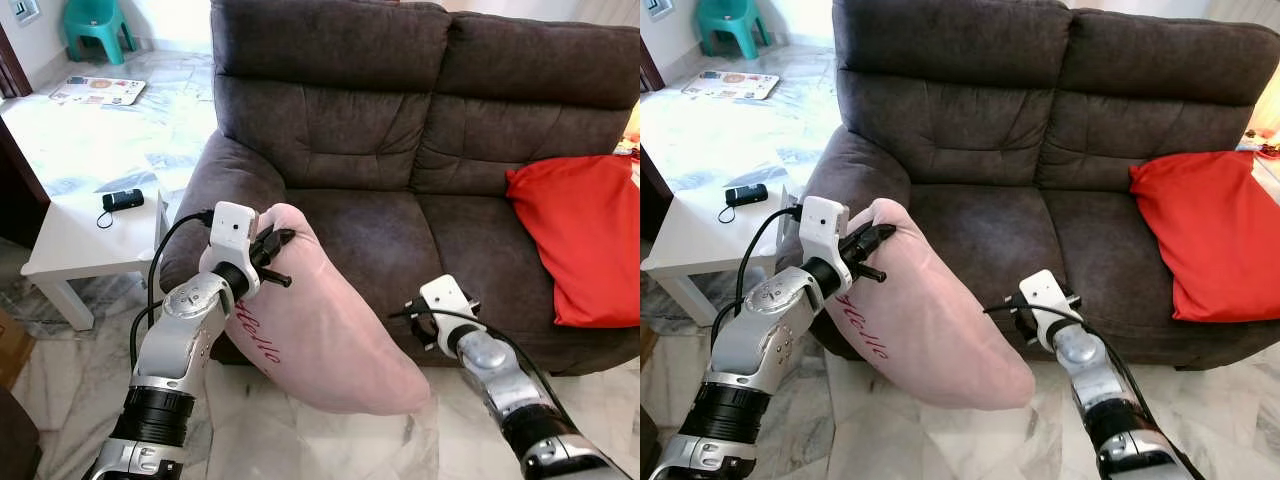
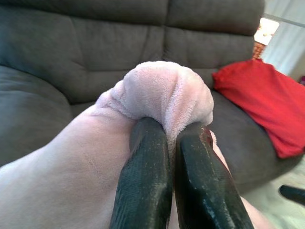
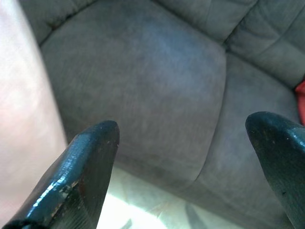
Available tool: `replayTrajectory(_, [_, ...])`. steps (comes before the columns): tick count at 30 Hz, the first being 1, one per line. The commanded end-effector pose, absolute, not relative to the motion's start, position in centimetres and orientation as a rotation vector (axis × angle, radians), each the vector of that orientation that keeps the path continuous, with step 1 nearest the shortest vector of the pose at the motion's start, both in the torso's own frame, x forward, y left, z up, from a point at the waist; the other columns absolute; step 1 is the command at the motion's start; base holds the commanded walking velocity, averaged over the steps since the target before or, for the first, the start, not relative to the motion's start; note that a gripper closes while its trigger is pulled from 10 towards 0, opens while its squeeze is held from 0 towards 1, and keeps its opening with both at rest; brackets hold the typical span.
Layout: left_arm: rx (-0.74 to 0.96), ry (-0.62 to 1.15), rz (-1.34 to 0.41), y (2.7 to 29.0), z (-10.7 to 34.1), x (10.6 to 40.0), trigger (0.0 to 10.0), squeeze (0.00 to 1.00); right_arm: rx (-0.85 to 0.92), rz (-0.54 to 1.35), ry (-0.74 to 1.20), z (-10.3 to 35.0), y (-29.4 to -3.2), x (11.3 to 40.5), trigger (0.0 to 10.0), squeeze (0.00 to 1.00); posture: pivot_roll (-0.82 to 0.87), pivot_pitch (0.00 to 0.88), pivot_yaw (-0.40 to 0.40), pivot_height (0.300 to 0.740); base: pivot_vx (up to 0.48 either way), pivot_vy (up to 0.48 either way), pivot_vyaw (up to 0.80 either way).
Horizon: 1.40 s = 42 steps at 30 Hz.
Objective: Move the pillow to the sofa from floor
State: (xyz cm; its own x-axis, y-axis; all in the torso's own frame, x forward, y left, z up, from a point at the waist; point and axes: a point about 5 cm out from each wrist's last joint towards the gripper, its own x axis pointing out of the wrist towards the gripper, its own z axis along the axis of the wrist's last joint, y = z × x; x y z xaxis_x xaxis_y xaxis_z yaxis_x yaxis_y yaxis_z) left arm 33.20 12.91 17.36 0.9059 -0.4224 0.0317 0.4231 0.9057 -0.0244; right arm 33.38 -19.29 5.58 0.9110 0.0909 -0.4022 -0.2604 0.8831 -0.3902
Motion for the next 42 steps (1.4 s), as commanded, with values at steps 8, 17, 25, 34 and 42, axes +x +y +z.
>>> replayTrajectory(8, [-0.014,-0.137,-0.295,15.5,19.1,33.6,10.0,0.0,-0.374,0.252,0.397,5.6,-19.0,33.7,10.0,0.0,0.18,0.0,-0.151,0.74,0.0,0.0,0.0])
replayTrajectory(17, [-0.046,-0.145,-0.286,14.8,19.0,33.8,10.0,0.0,-0.291,0.497,0.486,4.2,-17.5,32.4,10.0,0.0,0.18,0.0,-0.157,0.74,0.0,0.0,0.0])
replayTrajectory(25, [-0.025,-0.056,-0.467,12.0,17.9,33.7,10.0,0.0,-0.238,0.194,0.379,5.9,-19.8,33.7,10.0,0.0,0.13,0.0,-0.086,0.74,0.0,0.0,0.0])
replayTrajectory(34, [-0.071,-0.043,-0.543,11.4,18.0,33.3,10.0,0.0,-0.026,0.132,0.173,7.5,-17.3,33.9,10.0,0.0,0.11,0.0,-0.028,0.74,0.0,0.0,0.0])
replayTrajectory(42, [-0.09,-0.044,-0.571,10.6,18.1,33.1,10.0,0.0,0.02,0.061,0.166,7.5,-17.4,34.0,10.0,0.0,0.11,0.0,-0.022,0.74,0.0,0.0,-0.28])
